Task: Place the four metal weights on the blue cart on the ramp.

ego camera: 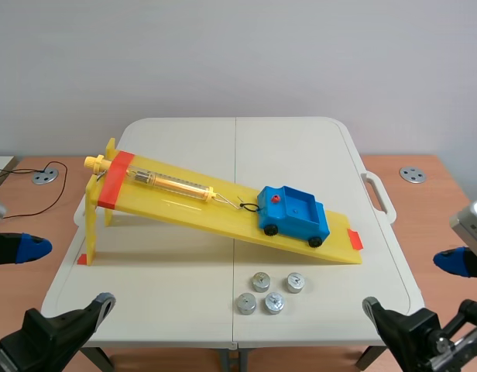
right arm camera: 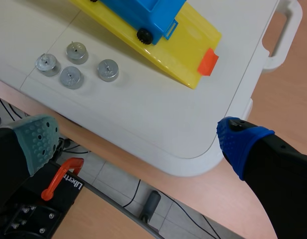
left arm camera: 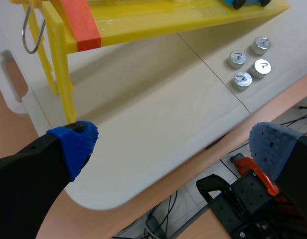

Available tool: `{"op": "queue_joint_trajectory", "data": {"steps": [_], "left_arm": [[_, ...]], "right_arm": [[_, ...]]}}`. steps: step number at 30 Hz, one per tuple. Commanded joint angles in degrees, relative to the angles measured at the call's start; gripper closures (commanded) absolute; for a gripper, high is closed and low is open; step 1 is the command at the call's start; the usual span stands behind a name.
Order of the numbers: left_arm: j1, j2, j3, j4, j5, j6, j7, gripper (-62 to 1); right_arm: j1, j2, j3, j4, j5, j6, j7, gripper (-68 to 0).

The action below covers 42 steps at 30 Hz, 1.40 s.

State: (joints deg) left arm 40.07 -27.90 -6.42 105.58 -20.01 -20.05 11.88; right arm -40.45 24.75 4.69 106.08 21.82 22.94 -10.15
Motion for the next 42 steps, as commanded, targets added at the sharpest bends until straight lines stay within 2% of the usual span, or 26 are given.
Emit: {"op": "queue_joint_trajectory", "data": {"steps": [1, 4, 6, 9, 17, 22, 29, 36, 42], "left_arm": [[-1.25, 1.55, -0.68, 4.17, -4.20, -1.14, -5.60, -55.4], [-1.40, 2.62, -0.68, 4.17, -4.22, -1.14, -5.11, -36.5], [-1.46, 3.30, -0.68, 4.17, -4.22, -1.14, -4.70, -28.7], [-1.99, 4.26, -0.68, 4.02, -4.20, -1.11, -4.28, -23.0], [-2.19, 5.81, -0.68, 3.80, -4.22, -1.11, -2.25, -3.2], [-2.19, 6.29, -0.68, 3.80, -4.24, -1.14, -1.49, -3.1], [-2.19, 6.29, -0.68, 3.80, -4.24, -1.14, -1.49, -3.1], [-2.19, 6.29, -0.68, 3.80, -4.24, -1.14, -1.49, -3.1], [-2.19, 6.29, -0.68, 3.80, -4.24, -1.14, -1.49, -3.2]], "right_arm": [[3.45, 0.61, -0.37, 4.15, 1.27, -0.48, 3.91, -66.1], [4.96, 0.15, -2.58, 3.82, 1.25, -0.46, 3.37, -66.1], [6.01, -0.79, -3.82, 3.61, 0.39, -0.46, 2.91, -66.1], [7.80, -2.69, -5.49, 2.80, 0.13, -0.46, 1.49, -64.6], [12.07, -7.30, -10.95, -1.03, 0.20, -0.44, 0.94, -52.4], [14.97, -10.64, -13.90, -3.19, -1.64, 1.07, -1.25, -46.7], [18.25, -14.91, -17.38, -6.67, -6.64, 0.13, -1.99, -39.0], [21.31, -17.92, -20.46, -11.30, -10.14, -3.21, -1.70, -37.4], [23.47, -19.06, -23.82, -13.51, -14.45, -6.75, -0.44, -34.9]]}}
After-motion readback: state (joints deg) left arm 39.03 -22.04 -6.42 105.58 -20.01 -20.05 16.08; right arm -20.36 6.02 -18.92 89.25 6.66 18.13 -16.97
